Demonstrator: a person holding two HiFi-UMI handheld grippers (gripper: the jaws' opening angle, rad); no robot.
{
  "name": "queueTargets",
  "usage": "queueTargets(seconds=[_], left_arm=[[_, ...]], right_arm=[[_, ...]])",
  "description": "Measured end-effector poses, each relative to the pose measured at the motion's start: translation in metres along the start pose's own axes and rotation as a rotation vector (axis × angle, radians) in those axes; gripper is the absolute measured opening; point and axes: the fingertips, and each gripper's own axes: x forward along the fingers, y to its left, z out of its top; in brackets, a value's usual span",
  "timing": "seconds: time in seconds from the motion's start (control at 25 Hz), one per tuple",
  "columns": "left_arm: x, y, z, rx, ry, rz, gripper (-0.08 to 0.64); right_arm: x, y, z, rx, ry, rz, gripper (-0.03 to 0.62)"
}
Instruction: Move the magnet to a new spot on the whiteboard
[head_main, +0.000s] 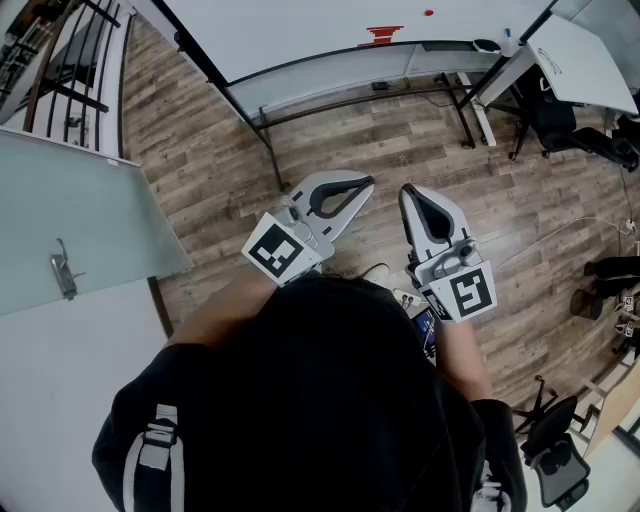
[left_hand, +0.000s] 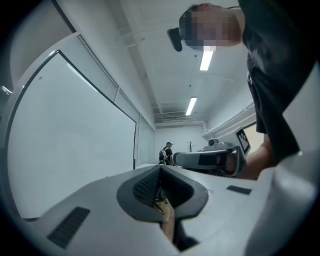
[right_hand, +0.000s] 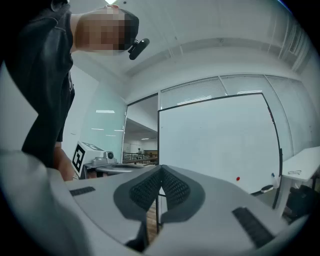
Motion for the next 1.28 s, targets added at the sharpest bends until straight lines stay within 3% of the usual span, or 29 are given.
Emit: queueTargets(seconds=[0.68,1.28], left_arm=[[-0.005,-0.024,0.002,0.007,0.006,-0.013,0.005],[0.047,-0.053,-0.001,0.023,0.021,-0.016,0.005]], right_arm=[[-0.038,-0.017,0.001,0.056,-0.012,-0.104,-0.006],[-0.078,-0.054,-0.004,0.049,-0.009,-0.109,-0.006]])
